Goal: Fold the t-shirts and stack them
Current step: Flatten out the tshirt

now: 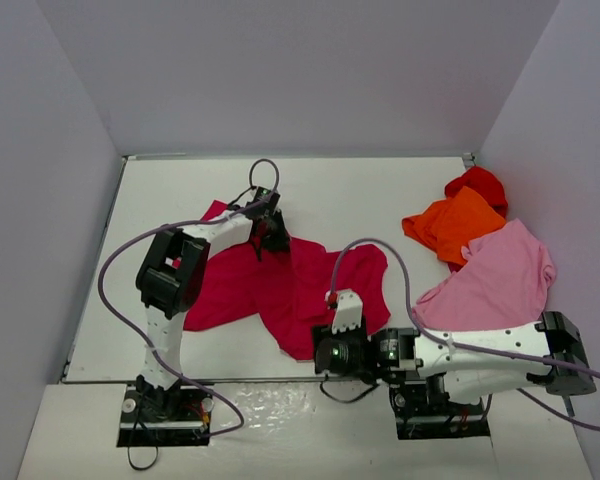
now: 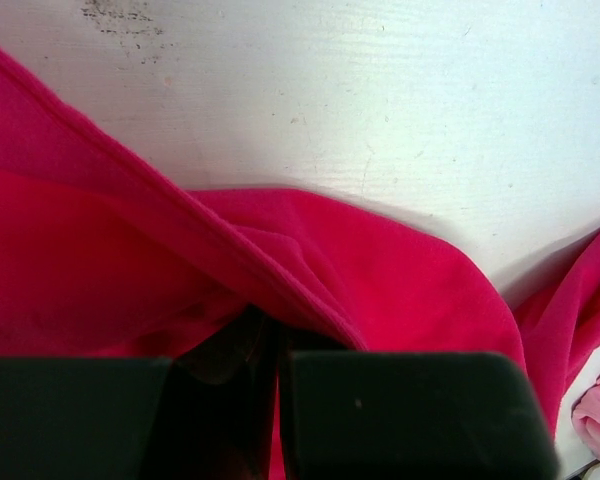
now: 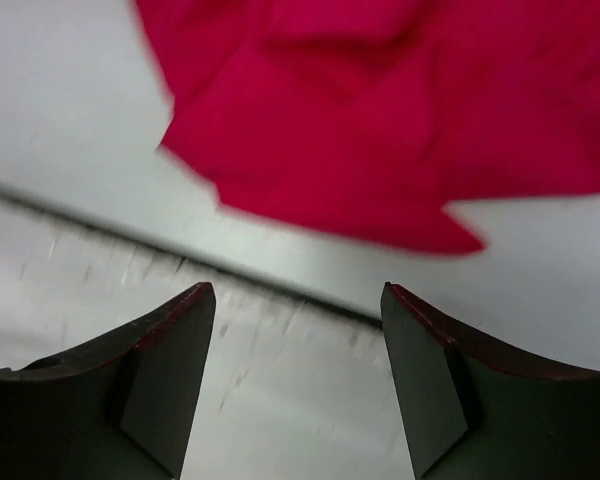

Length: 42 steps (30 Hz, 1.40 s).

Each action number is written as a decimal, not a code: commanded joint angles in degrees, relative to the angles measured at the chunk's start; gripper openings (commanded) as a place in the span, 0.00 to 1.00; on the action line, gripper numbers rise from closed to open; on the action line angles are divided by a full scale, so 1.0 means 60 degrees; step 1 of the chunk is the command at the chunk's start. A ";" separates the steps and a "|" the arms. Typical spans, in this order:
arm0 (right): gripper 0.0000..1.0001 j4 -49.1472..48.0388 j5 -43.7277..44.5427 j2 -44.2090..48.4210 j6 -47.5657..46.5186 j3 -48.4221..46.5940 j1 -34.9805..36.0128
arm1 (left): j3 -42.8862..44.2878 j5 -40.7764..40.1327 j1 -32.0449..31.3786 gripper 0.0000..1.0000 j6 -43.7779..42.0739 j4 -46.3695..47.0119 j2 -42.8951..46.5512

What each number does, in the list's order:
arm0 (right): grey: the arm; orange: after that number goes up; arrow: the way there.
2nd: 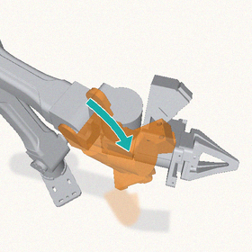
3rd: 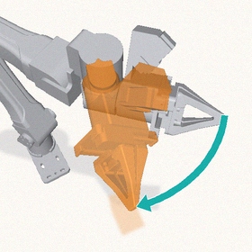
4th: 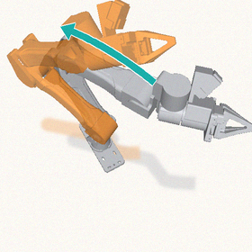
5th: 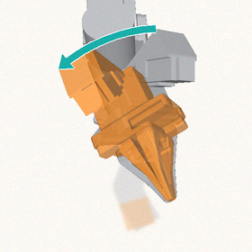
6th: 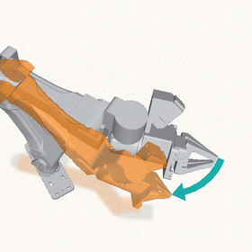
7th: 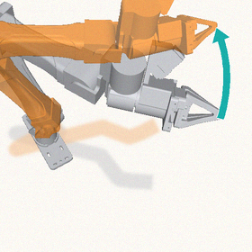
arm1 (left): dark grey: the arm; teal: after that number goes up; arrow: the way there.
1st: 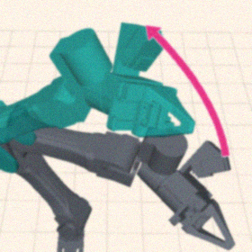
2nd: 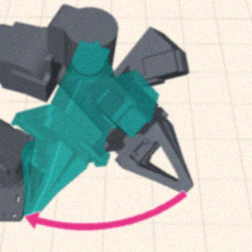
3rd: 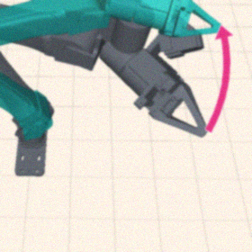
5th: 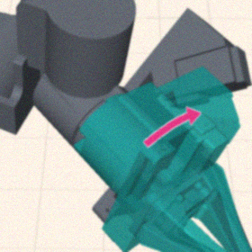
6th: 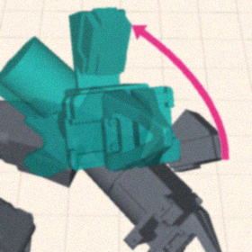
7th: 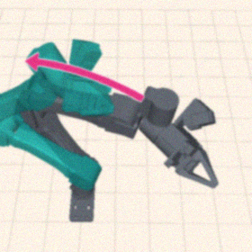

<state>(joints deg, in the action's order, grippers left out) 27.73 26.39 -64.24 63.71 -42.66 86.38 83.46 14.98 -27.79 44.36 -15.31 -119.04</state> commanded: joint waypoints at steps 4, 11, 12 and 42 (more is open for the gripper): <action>0.64 -0.1496 0.1119 -0.0529 -0.2795 -0.0361 -0.4090 | -0.0176 -0.0446 -0.0070 0.00 -0.0214 -0.0605 0.0446; 0.64 -0.3451 -0.1449 -0.2139 -0.5198 -0.0535 -0.7145 | -0.0787 -0.0515 -0.0081 0.00 -0.0142 -0.0642 0.1014; 0.64 -0.3552 -0.1611 -0.2397 -0.5342 -0.0636 -0.7153 | -0.0865 -0.0529 -0.0085 0.00 -0.0145 -0.0642 0.1083; 0.58 -0.4018 -0.2492 -0.3164 -0.5065 -0.1428 -0.5362 | -0.0978 -0.0505 -0.0185 0.00 -0.0088 -0.0527 0.0876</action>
<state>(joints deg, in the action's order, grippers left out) 3.28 10.41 -88.04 31.76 -47.82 52.38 77.43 12.82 -28.08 44.23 -16.03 -114.41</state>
